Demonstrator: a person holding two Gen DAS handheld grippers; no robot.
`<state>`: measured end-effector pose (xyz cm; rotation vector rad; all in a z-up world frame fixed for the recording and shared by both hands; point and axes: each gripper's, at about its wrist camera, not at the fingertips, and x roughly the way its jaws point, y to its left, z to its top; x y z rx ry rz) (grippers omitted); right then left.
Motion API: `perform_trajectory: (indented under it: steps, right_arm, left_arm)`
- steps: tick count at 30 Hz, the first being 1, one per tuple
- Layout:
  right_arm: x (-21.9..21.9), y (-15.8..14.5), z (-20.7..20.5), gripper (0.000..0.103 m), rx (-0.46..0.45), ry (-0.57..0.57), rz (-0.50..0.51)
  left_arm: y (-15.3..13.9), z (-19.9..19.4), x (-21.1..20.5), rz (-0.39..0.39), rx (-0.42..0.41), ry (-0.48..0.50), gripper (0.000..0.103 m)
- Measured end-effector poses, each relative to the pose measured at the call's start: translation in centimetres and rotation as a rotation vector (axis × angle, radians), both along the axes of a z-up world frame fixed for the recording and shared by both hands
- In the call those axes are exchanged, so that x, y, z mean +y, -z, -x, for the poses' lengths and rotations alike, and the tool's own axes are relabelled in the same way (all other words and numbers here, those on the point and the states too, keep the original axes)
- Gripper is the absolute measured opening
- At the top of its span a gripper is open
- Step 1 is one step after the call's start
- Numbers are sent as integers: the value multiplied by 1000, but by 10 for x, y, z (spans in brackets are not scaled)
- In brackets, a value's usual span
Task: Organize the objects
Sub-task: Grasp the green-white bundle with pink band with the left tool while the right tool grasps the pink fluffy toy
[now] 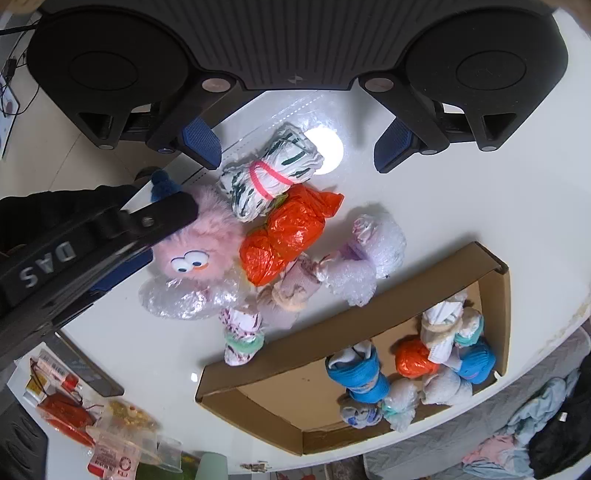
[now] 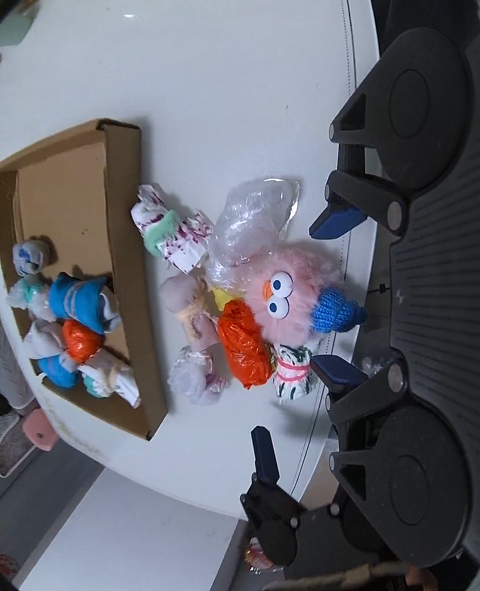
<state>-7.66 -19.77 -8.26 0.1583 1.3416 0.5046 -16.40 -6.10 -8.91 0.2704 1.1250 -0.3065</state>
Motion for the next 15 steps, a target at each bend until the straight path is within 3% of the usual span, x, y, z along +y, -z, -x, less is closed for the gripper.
perform_trajectory:
  steps: [3, 9, 11, 15]
  right_arm:
    - [12, 8, -5, 64, 2, -17, 25]
    - [20, 15, -7, 39, -29, -44, 82]
    - [13, 15, -5, 34, -32, -36, 82]
    - [8, 13, -4, 33, -42, -32, 83]
  left_arm:
    - [4, 0, 0, -2, 17, 2, 93]
    - [7, -1, 1, 37, 31, -23, 94]
    - [8, -3, 3, 71, 39, -66, 95]
    - [13, -4, 11, 137, 60, -223, 96]
